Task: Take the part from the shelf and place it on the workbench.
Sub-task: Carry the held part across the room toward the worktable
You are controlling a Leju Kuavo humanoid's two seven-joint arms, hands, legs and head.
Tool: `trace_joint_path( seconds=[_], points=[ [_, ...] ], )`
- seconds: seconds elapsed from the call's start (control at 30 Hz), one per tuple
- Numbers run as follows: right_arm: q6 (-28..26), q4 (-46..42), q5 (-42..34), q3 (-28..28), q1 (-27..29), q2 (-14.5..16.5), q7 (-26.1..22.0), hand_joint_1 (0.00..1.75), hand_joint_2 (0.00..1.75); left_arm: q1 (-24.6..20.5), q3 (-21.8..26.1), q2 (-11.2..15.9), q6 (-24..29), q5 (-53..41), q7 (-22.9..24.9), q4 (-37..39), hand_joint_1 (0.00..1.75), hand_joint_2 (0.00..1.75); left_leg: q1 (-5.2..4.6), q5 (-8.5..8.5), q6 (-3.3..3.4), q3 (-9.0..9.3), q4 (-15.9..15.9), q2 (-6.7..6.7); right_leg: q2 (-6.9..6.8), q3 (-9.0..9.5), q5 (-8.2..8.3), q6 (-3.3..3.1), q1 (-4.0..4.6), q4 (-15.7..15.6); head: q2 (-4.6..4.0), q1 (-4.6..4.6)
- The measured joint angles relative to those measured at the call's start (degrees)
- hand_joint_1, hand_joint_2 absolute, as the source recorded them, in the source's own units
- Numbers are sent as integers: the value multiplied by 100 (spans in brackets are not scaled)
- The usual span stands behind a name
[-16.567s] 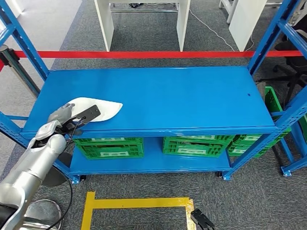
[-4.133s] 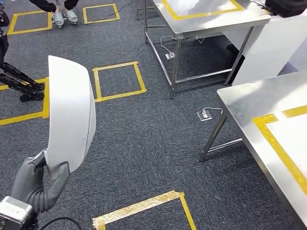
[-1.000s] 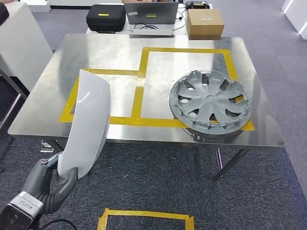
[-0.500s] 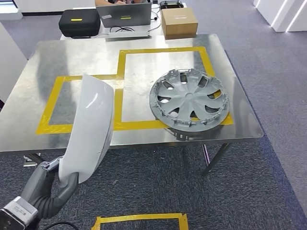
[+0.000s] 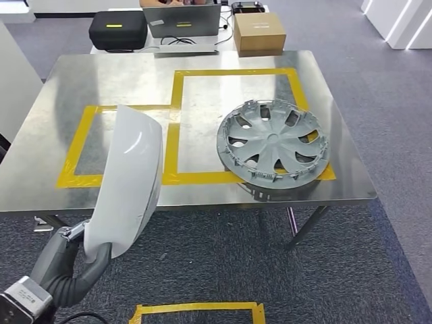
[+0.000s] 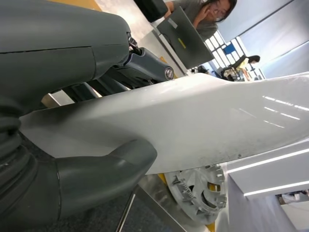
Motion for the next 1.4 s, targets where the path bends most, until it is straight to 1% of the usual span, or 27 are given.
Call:
trace_joint_path(
  seconds=[0.07,0.1,0.23,0.3,0.37,0.4,0.43,0.47,0.53,0.57,0.63,0.73,0.77,0.8,0.87,0.9,0.93,0.97,1.0,1.07,1.1,1.13,1.2,1.27,1.3,1.33,1.4],
  points=[
    [1,-9,1,0,-13,1,-1,0,0,1,1,1,0,0,0,0,175,175,-7,-54,-86,26,32,-5,-18,356,214,1,-9,-688,0,16],
    [2,-15,1,0,-18,2,0,0,0,1,1,1,0,0,0,0,175,175,-19,-70,-126,29,45,-8,-19,442,218,-24,-6,-834,0,14],
    [-4,-23,-1,0,1,-6,1,0,0,-4,0,-3,1,2,-2,0,175,175,1,-150,-239,22,120,-9,-2,488,159,-206,12,-851,0,-16],
    [-8,-26,-1,0,-1,-12,0,0,0,-5,2,1,1,2,-2,1,175,175,6,-413,-269,-193,606,-10,-4,519,144,-278,14,-864,0,-26],
    [-7,-30,0,0,-4,-11,-1,0,0,-2,2,2,0,2,-2,2,175,175,-3,-738,-264,-617,1430,-10,-5,546,114,-326,44,-863,0,-30],
    [-7,-32,0,0,-1,-11,0,0,0,0,2,2,0,2,-2,3,175,175,-9,-791,-251,-784,1715,-10,-4,565,98,-344,63,-862,0,-31],
    [-7,-32,0,0,2,-11,1,0,0,1,2,2,0,2,-2,4,175,175,-19,-726,-226,-866,1802,-10,0,591,78,-359,82,-862,0,-31],
    [-8,-33,0,0,2,-11,1,0,0,1,2,2,0,2,-2,5,175,175,-34,-541,-189,-836,1646,-11,8,626,56,-368,101,-862,0,-31],
    [-8,-36,1,0,0,-8,1,0,0,0,2,4,0,2,-2,7,175,175,-85,-70,-67,-573,943,-14,26,687,5,-372,128,-868,0,-26],
    [-7,-38,1,0,-5,-4,1,0,0,2,2,6,1,2,-2,8,175,175,-113,69,-4,-434,603,-15,37,712,-24,-356,142,-865,0,-15],
    [-6,-42,3,-1,-9,2,1,0,0,1,3,13,2,2,-4,10,175,175,-161,93,66,-304,279,-19,36,704,-53,-298,137,-869,0,-2],
    [12,-50,-1,3,-1,-5,-15,0,0,8,6,19,1,2,-7,11,175,175,-139,81,70,-221,114,-33,19,705,-100,-195,133,-867,0,5],
    [25,-53,-3,4,-2,-9,-29,0,0,7,8,18,1,2,-8,10,175,175,-115,87,79,-164,57,-31,16,659,-169,-166,137,-750,0,25],
    [38,-57,-5,4,-4,-13,-42,0,0,5,8,15,0,2,-8,10,175,175,-90,89,91,-108,14,-26,14,540,-278,-136,133,-511,0,43],
    [66,-64,3,7,-5,-14,-55,0,0,5,10,14,-5,4,-8,12,175,175,-86,51,114,-55,-4,-14,12,97,-534,-79,98,259,0,71],
    [76,-67,12,14,1,-14,-54,0,0,6,10,12,-9,7,-7,13,175,175,-85,24,120,-32,-3,-15,11,-131,-589,-51,77,589,0,73],
    [86,-67,21,23,12,-15,-52,0,0,8,10,9,-13,9,-7,13,175,175,-82,-9,117,-1,-2,-24,11,-288,-556,-25,61,768,0,74],
    [98,-67,28,39,21,-15,-50,0,0,7,11,5,-18,14,-7,13,175,175,-75,-47,101,47,-1,-52,12,-323,-387,-4,45,693,0,74],
    [108,-67,34,56,27,-16,-49,0,0,5,12,0,-25,19,-7,13,175,175,-65,-91,78,107,-1,-82,25,-241,-130,13,30,399,0,76],
    [136,-68,42,84,40,-17,-48,0,0,-6,15,-8,-45,36,-9,14,175,175,-52,-189,10,196,9,-153,161,96,287,18,-4,-382,0,75],
    [150,-68,45,91,45,-17,-44,0,0,-14,16,-10,-57,44,-11,15,175,175,-50,-226,-25,210,14,-184,218,239,338,-10,-8,-639,0,73],
    [162,-70,46,95,50,-17,-40,0,0,-21,18,-11,-65,52,-14,16,175,175,-46,-251,-61,208,14,-220,255,330,303,-50,-3,-769,0,63],
    [177,-78,46,104,53,-17,-34,0,0,-27,20,-16,-74,63,-17,16,175,175,-34,-277,-130,219,-11,-300,190,402,208,-147,16,-824,0,47],
    [181,-85,47,112,55,-22,-35,0,0,-32,26,-19,-75,78,-17,17,175,175,-26,-356,-187,196,115,-261,101,493,177,-230,6,-883,0,21],
    [182,-87,46,114,50,-25,-36,0,0,-38,30,-18,-76,91,-17,18,175,175,-27,-452,-209,90,347,-211,51,553,159,-267,-2,-913,0,5],
    [184,-87,46,115,46,-27,-36,0,0,-44,34,-17,-80,105,-17,22,175,175,-28,-581,-222,-105,707,-149,-1,609,130,-298,1,-931,0,-11],
    [197,-89,46,119,38,-27,-35,0,0,-52,46,-17,-102,146,-15,41,175,175,-29,-797,-235,-612,1486,-112,-103,706,48,-326,17,-938,0,-24]
  ],
)
